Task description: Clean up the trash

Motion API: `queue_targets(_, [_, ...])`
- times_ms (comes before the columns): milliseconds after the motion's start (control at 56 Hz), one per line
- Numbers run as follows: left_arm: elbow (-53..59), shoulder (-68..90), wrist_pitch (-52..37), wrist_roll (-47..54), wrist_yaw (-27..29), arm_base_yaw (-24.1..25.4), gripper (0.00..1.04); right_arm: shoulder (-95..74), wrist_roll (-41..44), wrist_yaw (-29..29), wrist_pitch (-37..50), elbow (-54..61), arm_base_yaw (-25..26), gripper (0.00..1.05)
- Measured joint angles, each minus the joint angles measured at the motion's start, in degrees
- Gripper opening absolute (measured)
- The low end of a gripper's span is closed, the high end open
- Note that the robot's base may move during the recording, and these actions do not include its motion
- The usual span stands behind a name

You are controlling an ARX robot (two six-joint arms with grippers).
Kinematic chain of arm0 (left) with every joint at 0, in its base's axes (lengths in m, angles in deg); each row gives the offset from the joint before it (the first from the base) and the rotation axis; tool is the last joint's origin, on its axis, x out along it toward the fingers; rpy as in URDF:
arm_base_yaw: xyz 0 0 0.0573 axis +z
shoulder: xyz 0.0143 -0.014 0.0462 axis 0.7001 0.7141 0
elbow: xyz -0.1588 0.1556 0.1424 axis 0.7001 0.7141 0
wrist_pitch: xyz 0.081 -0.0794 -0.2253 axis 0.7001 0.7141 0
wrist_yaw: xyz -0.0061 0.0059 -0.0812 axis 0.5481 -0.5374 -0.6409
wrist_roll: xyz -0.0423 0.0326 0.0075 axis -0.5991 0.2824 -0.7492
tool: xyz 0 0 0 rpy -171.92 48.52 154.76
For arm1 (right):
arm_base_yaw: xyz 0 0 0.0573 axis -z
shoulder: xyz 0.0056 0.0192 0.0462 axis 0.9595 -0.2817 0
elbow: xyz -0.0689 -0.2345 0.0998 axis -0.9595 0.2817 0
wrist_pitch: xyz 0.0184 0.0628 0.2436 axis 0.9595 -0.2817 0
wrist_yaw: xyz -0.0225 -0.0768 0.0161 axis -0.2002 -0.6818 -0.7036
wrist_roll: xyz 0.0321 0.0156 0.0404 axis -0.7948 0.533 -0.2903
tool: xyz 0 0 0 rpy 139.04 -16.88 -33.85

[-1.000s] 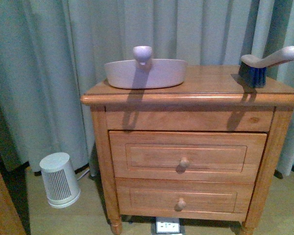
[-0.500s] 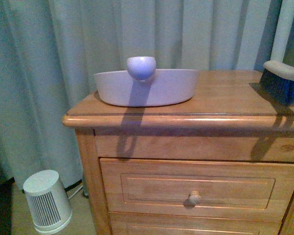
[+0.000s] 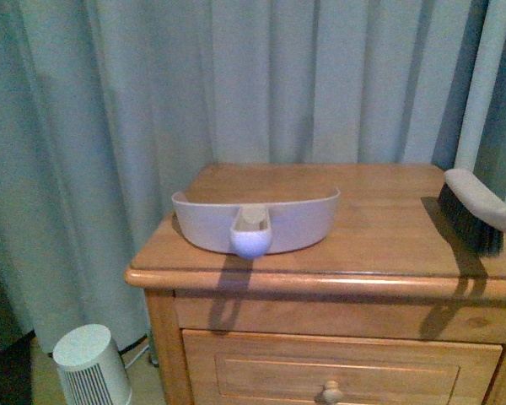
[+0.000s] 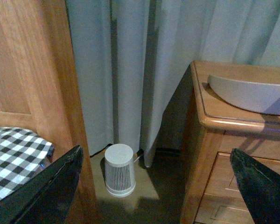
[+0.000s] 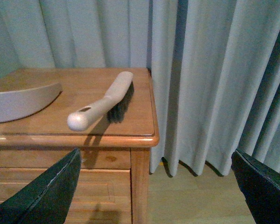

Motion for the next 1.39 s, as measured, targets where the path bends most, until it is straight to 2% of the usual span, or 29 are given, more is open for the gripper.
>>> queue_targets(54, [-0.1, 0.3, 0.4, -0.5, -1.3, 0.3, 0.97, 0.0, 0.0, 0.0, 0.0, 0.0, 0.0, 0.97])
queue_targets(125, [-1.8, 5.9, 0.7, -3.7, -9.8, 2.1, 0.97, 0.0, 0.0, 0.0, 0.0, 0.0, 0.0, 0.97])
queue_targets(214, [-7.1, 19.1, -4.2, -2.2, -11.4, 0.3, 0.97, 0.0, 0.0, 0.0, 0.0, 0.0, 0.0, 0.97])
queue_targets(321, [-18.8, 36.1, -4.7, 3.7, -8.2, -4.5, 0.97, 0.0, 0.0, 0.0, 0.0, 0.0, 0.0, 0.97])
queue_targets(446, [-35.5, 54.7, 0.9, 9.1, -2.8, -12.0, 0.97, 0.0, 0.0, 0.0, 0.0, 0.0, 0.0, 0.97])
queue_targets(643, [-60.0, 76.5, 10.0, 7.1, 5.5, -20.5, 0.97, 0.0, 0.0, 0.0, 0.0, 0.0, 0.0, 0.97])
queue_targets(821, [-75.8, 90.7, 16.8, 2.1, 11.0, -27.3, 0.97, 0.0, 0.0, 0.0, 0.0, 0.0, 0.0, 0.97])
queue_targets(1018, [-82.9, 99.6, 21.7, -1.6, 16.0, -32.7, 0.97, 0.0, 0.0, 0.0, 0.0, 0.0, 0.0, 0.97])
queue_targets(1107, [-83.2, 101.6, 23.3, -3.2, 18.0, -33.4, 0.97, 0.0, 0.0, 0.0, 0.0, 0.0, 0.0, 0.97])
queue_targets(1393, [-84.5, 105.6, 24.8, -7.3, 19.5, -35.6, 0.97, 0.0, 0.0, 0.0, 0.0, 0.0, 0.0, 0.97])
